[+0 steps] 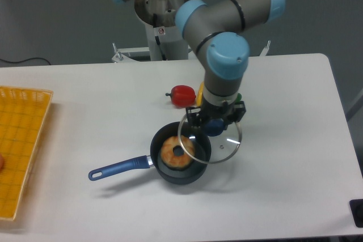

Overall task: Close the pot lid
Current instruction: 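Carry the glass lid over the dark saucepan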

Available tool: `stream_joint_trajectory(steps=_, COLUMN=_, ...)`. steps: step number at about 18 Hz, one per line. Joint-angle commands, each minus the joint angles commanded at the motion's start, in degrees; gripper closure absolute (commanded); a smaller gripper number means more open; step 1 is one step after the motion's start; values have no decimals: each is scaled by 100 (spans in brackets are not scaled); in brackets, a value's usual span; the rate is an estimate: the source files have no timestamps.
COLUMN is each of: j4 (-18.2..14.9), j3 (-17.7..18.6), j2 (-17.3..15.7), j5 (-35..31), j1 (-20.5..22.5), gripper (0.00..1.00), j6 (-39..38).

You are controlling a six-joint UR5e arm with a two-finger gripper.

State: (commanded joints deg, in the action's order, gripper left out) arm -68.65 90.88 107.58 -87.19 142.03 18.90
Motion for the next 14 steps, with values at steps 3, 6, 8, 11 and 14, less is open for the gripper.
stream_joint_trajectory(steps=3, j4=150, j3=167, j2=-44, j5=-166, j1=-114, gripper=43, j6=0)
stream_joint_trajectory(steps=6, j4=185, j3=229, j2=-44, j5=-273, j1=-185, gripper=43, j6=0)
stream_joint_trajectory(steps=8, j4=185, j3=255, j2=-44, j5=-273, j1=-185, gripper=43, j6=9)
stream_joint_trajectory(steps=11, j4=185, j3=264, j2=-35, j5=-264, j1=-194, gripper=43, j6=0)
stream_joint_trajectory(steps=14, j4=159, j3=264, j2=-27, j5=-238, j1=-237, gripper=43, j6=0)
